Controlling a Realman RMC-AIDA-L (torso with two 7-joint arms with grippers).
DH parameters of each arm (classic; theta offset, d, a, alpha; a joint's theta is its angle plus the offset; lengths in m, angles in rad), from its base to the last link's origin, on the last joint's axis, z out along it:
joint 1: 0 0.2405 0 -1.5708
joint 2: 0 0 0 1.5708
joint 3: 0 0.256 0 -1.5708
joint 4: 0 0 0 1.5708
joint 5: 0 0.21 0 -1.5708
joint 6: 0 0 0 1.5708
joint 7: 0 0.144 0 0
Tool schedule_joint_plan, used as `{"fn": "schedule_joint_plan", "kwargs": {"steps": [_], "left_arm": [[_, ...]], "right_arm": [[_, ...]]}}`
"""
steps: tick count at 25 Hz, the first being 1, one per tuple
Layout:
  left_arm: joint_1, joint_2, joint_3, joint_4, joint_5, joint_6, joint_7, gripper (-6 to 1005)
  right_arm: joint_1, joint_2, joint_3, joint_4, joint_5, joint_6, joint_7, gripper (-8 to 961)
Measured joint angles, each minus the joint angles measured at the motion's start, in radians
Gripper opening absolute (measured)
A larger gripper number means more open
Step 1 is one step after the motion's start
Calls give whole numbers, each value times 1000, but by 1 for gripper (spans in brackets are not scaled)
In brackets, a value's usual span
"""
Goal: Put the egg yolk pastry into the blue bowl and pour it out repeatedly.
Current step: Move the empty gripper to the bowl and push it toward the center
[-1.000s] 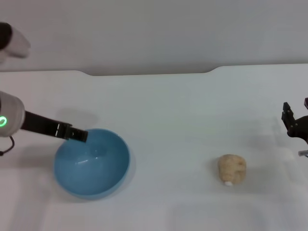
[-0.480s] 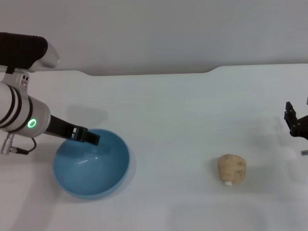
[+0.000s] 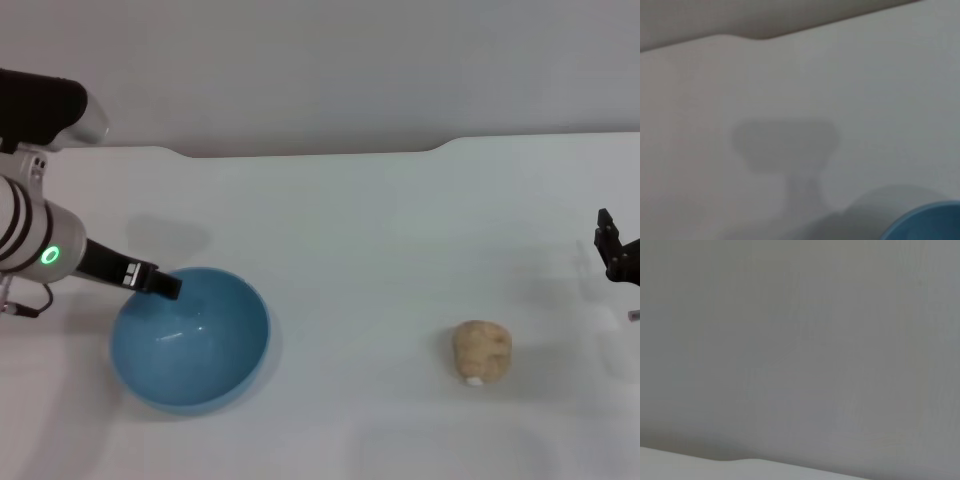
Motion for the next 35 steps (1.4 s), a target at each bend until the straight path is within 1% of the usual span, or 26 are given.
{"fn": "schedule_joint_plan", "kwargs": {"steps": [7,11,15,16,18,24,33,35], "left_arm": [[-3,1,-11,7,12,-44,31,875],[-16,1,-12,34,14,-61,43,875],[-47,2,-13,104,15,-62,72,874],[-47,2,-13,104,15,-62,72,874],[-85,2,-13,181,33,-54,80,873],[-135,1,-13,263,82,-42,81,865],[-140,3,-31,266,84,-29,89,853],[-140,3,-35,270,84,-30,94,786]], "right_arm": [[7,-1,2,0,5,-1,0,480],[10,-2,2,0,6,-1,0,480],[12,-2,2,-3,6,-1,0,480],[12,-2,2,-4,6,-1,0,480],[13,-1,2,-5,6,-1,0,480],[16,-2,10,-9,7,-1,0,480],[16,-4,47,-12,8,-1,0,480],[16,-4,58,-12,8,-1,0,480]]}}
